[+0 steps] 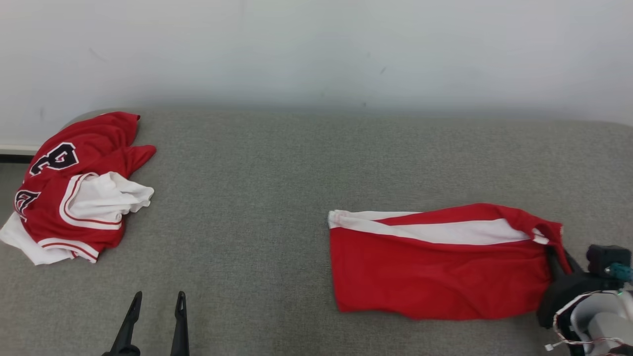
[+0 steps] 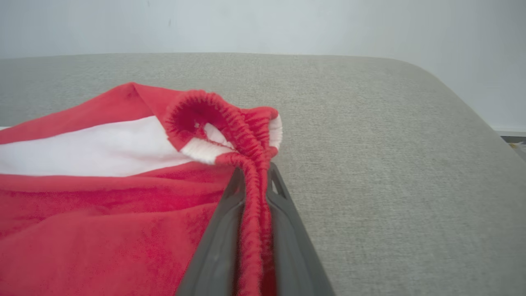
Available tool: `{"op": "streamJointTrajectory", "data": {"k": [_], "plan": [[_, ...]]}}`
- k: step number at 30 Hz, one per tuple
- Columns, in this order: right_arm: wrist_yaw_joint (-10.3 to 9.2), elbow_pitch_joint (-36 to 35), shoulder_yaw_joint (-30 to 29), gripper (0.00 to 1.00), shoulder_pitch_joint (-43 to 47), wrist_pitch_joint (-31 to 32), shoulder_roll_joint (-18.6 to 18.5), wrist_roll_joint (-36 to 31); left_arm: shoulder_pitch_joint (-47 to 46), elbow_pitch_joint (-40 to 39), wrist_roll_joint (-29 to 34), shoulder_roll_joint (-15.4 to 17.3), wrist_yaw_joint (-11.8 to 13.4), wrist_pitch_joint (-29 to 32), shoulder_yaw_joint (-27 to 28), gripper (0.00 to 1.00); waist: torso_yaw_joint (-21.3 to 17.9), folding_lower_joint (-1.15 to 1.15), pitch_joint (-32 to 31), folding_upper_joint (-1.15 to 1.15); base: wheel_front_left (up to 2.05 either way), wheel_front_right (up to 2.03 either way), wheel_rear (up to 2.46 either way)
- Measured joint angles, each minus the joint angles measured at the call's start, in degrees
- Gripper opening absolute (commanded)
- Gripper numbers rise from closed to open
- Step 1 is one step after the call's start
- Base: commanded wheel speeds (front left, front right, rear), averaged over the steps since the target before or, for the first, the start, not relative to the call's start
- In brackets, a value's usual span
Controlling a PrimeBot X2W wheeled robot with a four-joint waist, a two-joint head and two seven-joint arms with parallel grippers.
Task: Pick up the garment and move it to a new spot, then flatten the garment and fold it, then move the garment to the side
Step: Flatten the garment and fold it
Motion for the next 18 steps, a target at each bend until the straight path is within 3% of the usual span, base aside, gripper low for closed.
{"op": "streamJointTrajectory", "data": {"k": [4,8,12,18], "plan": [[0.00,0.37,0.44,0.00,0.20,0.14,-3.87,1.93,0.14,0.01,0.04,-0.22,0.00,0.00,0.59,1.00,-0.95,0.00,-0.47,0.00,0.00,0.00,0.00],[0.00,-2.29,1.57,0.00,0.85,2.59,-3.47,8.47,0.99,0.03,0.07,-0.37,-0.16,0.00,1.44,1.00,-2.09,0.00,-1.14,0.00,0.00,0.00,0.00],[-0.01,-10.22,2.56,0.00,2.73,8.55,-1.42,20.28,1.53,-0.07,0.07,-0.45,-0.26,0.00,2.10,1.00,-3.18,0.00,-1.95,0.00,0.00,0.00,0.00],[-0.01,-24.84,3.98,0.00,6.31,18.61,-1.23,34.20,2.14,-0.21,0.38,-0.48,-0.69,0.00,2.65,1.00,-4.53,0.00,-2.64,0.00,0.00,0.00,0.00]]}}
